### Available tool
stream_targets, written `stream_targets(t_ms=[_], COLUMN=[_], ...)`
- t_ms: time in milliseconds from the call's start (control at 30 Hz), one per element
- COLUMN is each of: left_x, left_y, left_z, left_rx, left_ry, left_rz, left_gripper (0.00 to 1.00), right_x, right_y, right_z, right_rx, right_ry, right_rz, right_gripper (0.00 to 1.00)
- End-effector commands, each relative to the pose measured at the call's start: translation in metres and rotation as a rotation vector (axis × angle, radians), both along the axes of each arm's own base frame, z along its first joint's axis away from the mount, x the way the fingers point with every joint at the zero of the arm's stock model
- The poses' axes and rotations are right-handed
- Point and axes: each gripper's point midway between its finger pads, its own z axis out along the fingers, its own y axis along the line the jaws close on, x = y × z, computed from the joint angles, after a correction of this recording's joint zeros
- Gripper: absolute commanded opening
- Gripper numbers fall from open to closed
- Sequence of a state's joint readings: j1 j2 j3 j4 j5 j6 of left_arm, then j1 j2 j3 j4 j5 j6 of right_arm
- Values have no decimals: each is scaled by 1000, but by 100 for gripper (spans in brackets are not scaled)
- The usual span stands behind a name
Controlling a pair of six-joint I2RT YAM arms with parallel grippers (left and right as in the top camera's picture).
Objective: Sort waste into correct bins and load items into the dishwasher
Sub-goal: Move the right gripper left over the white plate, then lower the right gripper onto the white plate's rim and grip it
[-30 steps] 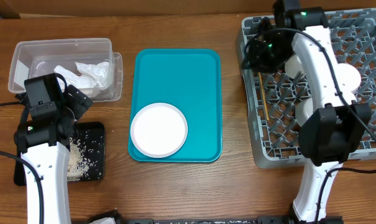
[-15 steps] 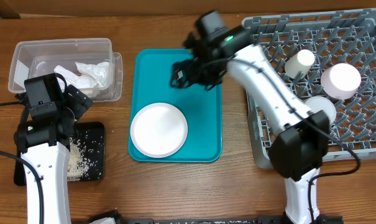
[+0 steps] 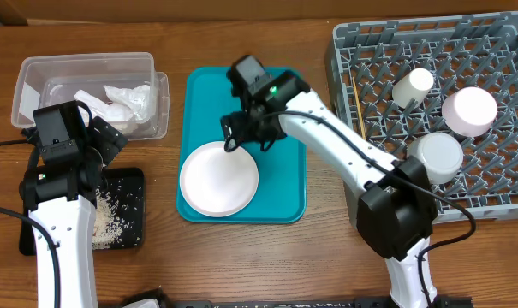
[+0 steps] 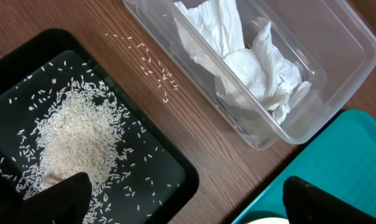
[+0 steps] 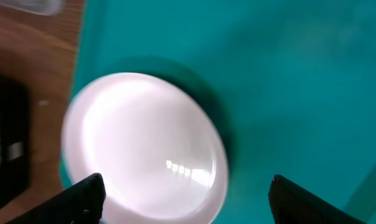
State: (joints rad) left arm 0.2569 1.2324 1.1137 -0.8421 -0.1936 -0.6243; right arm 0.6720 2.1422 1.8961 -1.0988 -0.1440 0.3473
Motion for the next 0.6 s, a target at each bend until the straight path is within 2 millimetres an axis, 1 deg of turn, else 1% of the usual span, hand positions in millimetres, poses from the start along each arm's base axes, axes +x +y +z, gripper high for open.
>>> stream_targets(t_ms=[0, 67, 100, 167, 233, 267, 467, 567], left_x=[2, 2, 2, 2, 2, 2, 2, 2], left_y=[1, 1, 1, 1, 1, 1, 1, 1], left_z=[9, 9, 9, 9, 9, 9, 9, 9], left_rx=[13, 13, 13, 13, 13, 13, 13, 13], left_ry=[-18, -19, -19, -19, -19, -19, -19, -19], left_rz=[-14, -15, -15, -15, -15, -15, -15, -15], left_gripper=[100, 100, 100, 100, 100, 100, 100, 100], right_x=[-6, -17, -22, -33, -39, -41, -50, -57], right_y=[-17, -15, -13, -8, -8, -8, -5, -7], right_z=[-21, -36, -41, -47, -50, -51, -61, -67], right_rx=[-72, -49, -31, 2, 4, 1, -9, -21], right_ry=[3, 64, 91, 140, 169, 178, 190, 210], right_rz=[-81, -93, -91, -77, -95, -108, -101, -120], right_gripper=[77, 65, 62, 61, 60, 58, 54, 49])
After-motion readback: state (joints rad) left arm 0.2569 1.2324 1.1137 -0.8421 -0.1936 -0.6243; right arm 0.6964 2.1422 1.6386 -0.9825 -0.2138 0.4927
